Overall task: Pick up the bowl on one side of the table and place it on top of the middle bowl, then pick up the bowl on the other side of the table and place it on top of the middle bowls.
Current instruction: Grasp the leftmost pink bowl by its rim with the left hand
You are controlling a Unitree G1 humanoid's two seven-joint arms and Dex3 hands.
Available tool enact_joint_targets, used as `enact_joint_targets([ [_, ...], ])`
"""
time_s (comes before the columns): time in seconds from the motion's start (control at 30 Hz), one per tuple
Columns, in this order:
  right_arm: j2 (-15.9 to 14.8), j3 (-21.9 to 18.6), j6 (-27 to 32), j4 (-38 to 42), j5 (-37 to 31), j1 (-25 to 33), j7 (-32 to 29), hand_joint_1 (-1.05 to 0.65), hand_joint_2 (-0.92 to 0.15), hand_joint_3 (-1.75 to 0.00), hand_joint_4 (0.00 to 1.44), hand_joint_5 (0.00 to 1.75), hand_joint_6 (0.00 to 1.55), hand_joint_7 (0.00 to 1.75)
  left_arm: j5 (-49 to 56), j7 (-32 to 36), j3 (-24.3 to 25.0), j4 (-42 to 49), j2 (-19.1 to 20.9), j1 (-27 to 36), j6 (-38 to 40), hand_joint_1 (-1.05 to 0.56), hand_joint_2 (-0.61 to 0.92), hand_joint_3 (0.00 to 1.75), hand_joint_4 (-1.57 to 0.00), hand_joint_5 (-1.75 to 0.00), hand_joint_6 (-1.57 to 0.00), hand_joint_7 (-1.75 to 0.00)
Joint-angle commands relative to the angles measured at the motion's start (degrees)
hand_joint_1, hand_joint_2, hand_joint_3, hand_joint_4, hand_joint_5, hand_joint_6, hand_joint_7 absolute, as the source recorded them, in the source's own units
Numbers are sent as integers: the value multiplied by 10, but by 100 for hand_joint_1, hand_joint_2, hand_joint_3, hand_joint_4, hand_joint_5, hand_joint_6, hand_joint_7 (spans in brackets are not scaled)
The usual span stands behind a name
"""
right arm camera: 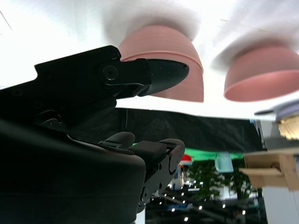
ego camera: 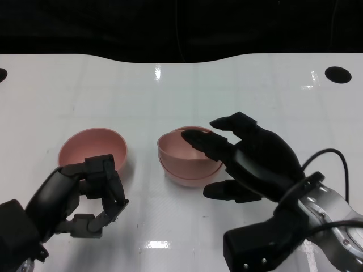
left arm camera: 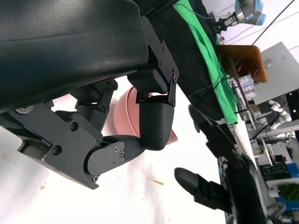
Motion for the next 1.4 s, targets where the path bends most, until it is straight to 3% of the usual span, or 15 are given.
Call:
enact_joint_targets([
  [0.03, -20, -22, -13, -30, 13, 28, -11, -73, -92, -31, 0, 52, 22, 1, -6, -1, 5, 0, 8, -1, -1, -18, 51, 92, -77, -175, -71, -156],
  [0.3, -38, -49, -35, -66, 19, 83, -25, -71, -92, -27, 0, 62, 25, 3, -8, -4, 4, -2, 13, -1, 4, -18, 49, 97, -76, -175, -69, -157],
  [0.57, -58, -86, -70, -112, 41, 149, -33, -53, -92, -5, 2, 87, 38, 9, -4, 1, 5, -4, 17, -1, 5, -20, 48, 96, -76, -175, -69, -153],
  [0.67, -64, -104, -83, -132, 47, 182, -44, -44, -92, -4, 16, 93, 53, 16, -7, 0, 7, -7, 17, -1, 10, -18, 47, 98, -76, -175, -71, -153],
  [0.97, -56, -144, -130, -146, 88, 233, -65, -25, -90, 0, 58, 79, 85, 24, -7, 8, 16, 0, 12, -2, -9, -23, 44, 102, -79, -175, -72, -158],
  [1.1, -53, -155, -160, -129, 90, 246, -94, -20, -90, 0, 77, 85, 98, 28, -4, 21, 21, -10, 9, 3, -6, -19, 52, 84, -79, -175, -69, -164],
  [1.33, -47, -162, -178, -104, 93, 247, -114, -18, -89, 0, 84, 91, 104, 30, -7, 32, 24, -12, 7, 5, -16, -13, 53, 82, -78, -175, -69, -163],
  [1.4, -45, -163, -183, -94, 98, 247, -117, -16, -89, 0, 93, 96, 111, 34, -12, 35, 29, -8, 2, 4, -27, -15, 50, 91, -78, -175, -75, -152],
])
